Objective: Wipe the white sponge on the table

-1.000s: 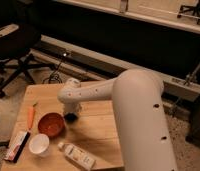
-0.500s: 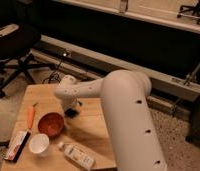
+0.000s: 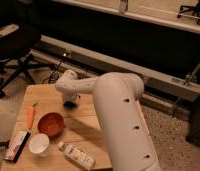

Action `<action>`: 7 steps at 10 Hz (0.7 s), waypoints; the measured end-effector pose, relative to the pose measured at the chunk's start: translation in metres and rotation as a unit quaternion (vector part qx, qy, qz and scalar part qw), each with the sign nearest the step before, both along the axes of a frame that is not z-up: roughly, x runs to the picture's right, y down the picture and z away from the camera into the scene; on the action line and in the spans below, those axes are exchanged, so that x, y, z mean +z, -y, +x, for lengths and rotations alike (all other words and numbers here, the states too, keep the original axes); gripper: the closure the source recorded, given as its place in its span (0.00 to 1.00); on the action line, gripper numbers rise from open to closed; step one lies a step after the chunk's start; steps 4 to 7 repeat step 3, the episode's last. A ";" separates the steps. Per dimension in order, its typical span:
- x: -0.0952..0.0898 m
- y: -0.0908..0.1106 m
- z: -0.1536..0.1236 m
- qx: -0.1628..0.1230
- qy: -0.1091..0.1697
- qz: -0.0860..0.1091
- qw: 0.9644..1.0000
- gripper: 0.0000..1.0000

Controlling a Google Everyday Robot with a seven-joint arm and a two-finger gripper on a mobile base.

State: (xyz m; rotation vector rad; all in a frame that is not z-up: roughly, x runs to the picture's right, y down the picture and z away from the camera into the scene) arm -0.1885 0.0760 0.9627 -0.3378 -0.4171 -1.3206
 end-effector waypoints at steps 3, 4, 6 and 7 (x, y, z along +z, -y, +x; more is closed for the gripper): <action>0.014 0.025 -0.005 0.019 -0.006 0.010 1.000 0.70; 0.014 0.025 -0.005 0.019 -0.006 0.010 1.000 0.70; 0.014 0.025 -0.005 0.019 -0.006 0.010 1.000 0.70; 0.014 0.025 -0.005 0.019 -0.006 0.010 1.000 0.70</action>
